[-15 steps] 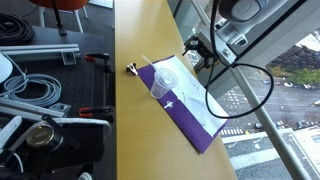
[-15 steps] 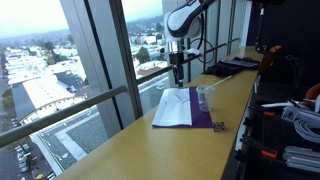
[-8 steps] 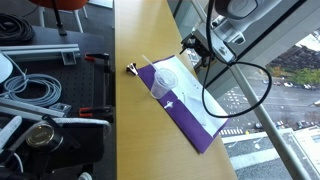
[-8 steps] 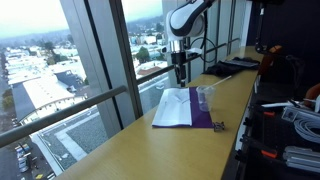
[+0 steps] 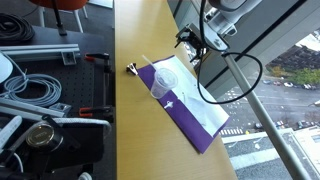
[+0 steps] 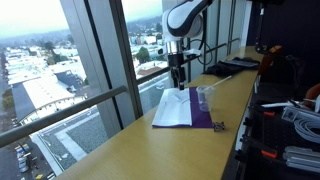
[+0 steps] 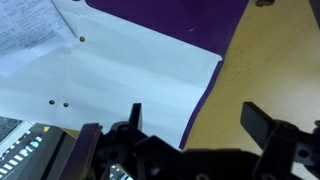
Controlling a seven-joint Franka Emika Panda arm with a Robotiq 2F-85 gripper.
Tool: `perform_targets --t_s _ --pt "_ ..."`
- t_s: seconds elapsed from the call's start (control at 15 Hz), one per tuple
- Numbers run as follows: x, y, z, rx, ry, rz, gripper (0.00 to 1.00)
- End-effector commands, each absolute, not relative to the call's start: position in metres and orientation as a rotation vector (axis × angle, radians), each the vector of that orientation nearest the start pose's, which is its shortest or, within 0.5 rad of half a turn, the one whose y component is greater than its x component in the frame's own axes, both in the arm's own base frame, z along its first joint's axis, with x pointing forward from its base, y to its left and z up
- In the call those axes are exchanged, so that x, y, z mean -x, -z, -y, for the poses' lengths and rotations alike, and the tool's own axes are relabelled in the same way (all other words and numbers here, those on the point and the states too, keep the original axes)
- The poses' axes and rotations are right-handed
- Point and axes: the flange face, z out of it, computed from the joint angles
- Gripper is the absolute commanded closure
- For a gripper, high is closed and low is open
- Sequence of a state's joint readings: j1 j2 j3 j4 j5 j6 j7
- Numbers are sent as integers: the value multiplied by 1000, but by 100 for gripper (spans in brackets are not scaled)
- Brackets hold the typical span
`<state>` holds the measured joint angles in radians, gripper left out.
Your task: Put the straw in the cup
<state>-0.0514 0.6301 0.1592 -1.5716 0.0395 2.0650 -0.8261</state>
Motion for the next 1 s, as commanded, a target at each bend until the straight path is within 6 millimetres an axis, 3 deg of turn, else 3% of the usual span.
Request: perform_targets --t_s 0.0,0.6,0.93 --pt "-653 -281 -82 2639 -130 1409 0" --pt "-597 -334 -80 2567 -119 1640 0" --pt "-574 -320 -68 2501 -121 1740 0"
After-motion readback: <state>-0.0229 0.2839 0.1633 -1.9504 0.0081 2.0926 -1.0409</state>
